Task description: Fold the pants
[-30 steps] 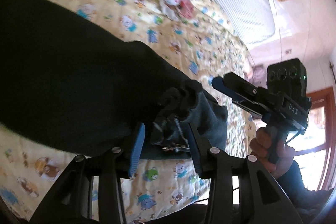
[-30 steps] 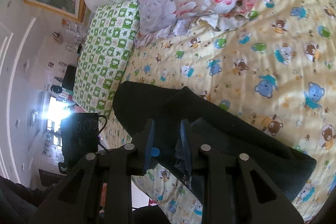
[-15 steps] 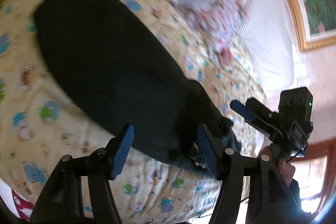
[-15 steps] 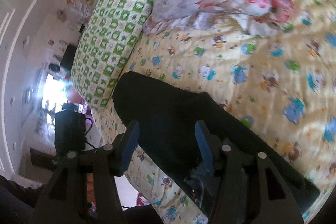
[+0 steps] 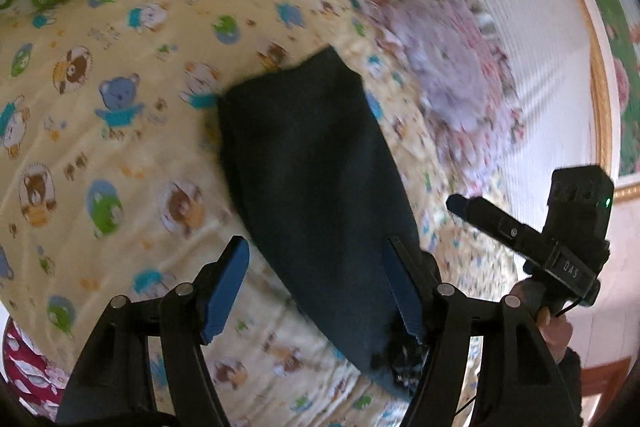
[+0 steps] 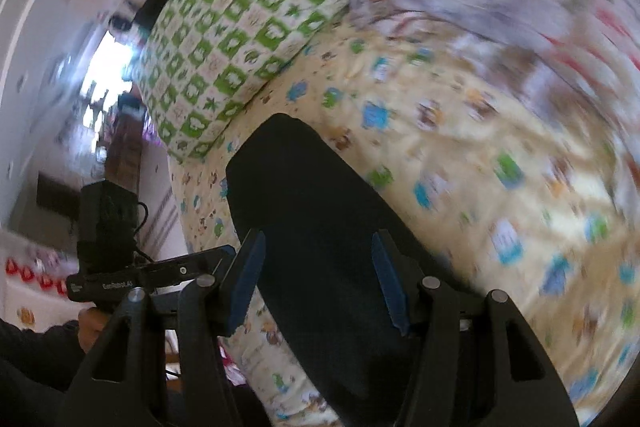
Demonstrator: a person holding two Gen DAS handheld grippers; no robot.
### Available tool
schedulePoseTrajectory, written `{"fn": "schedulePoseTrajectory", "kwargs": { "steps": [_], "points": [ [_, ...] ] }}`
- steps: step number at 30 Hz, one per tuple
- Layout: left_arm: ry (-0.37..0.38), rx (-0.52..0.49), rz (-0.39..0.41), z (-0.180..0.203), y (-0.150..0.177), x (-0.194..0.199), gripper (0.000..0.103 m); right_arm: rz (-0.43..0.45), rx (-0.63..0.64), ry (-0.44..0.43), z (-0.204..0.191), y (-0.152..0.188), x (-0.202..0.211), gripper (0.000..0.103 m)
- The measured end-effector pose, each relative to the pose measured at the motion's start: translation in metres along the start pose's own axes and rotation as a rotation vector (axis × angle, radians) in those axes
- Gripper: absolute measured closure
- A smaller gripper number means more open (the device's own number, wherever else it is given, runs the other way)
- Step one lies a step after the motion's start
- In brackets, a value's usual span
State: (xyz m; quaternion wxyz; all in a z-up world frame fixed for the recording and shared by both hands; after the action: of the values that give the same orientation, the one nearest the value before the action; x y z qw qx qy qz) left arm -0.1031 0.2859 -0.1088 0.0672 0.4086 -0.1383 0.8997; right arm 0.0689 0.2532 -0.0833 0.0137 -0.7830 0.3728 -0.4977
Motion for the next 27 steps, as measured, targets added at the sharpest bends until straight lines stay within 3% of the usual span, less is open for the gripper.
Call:
{"fn": "schedulePoseTrajectory", "kwargs": {
  "steps": [7,10,17,18,19,20,22,23,27],
  "points": [
    [-0.008,0.06,-0.015,-0.021,-0.023,-0.023,0.032,-0.129,0.108,-0.026,-0.014,-0.045,-0.056,0.046],
    [0.024,0.07,-0.012,-0.023,-0.031,-0.031,0.032,-0.207,0.148,-0.041,-0.018,-0.055,-0.082,0.046],
    [0.062,0.029,-0.014,-0.019,-0.037,-0.043,0.034,-0.305,0.117,-0.078,-0.01,-0.064,-0.121,0.046],
    [0.057,0.008,-0.009,-0.017,-0.037,-0.044,0.041,-0.307,0.112,-0.089,-0.01,-0.065,-0.124,0.047],
    [0.054,-0.009,0.002,-0.016,-0.039,-0.045,0.057,-0.31,0.109,-0.102,-0.011,-0.064,-0.126,0.059],
    [0.048,-0.025,0.001,-0.015,-0.039,-0.046,0.063,-0.311,0.107,-0.112,-0.013,-0.065,-0.126,0.072],
    [0.041,-0.037,0.005,-0.014,-0.038,-0.046,0.075,-0.293,0.136,-0.097,-0.017,-0.064,-0.124,0.075],
    [0.05,-0.037,0.01,-0.013,-0.039,-0.045,0.077,-0.284,0.142,-0.101,-0.018,-0.064,-0.12,0.081],
    [0.108,-0.059,0.048,0.004,-0.04,-0.03,0.081,-0.231,0.13,-0.116,-0.019,-0.069,-0.096,0.087]
  ]
}}
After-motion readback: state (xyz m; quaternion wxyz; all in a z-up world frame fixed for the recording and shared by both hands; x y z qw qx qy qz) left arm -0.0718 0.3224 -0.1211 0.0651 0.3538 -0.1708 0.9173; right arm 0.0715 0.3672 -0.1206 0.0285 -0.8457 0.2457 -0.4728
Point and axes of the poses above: each gripper's, at about its wrist camera, not at the fingertips, and x roughly against the way its jaws point, z to its right, y to its underside, the point moved 10 cm from there along -x, roughly the way its jaws point, and after that the axes turned 3 degrees about z, right-handed, at the moved point
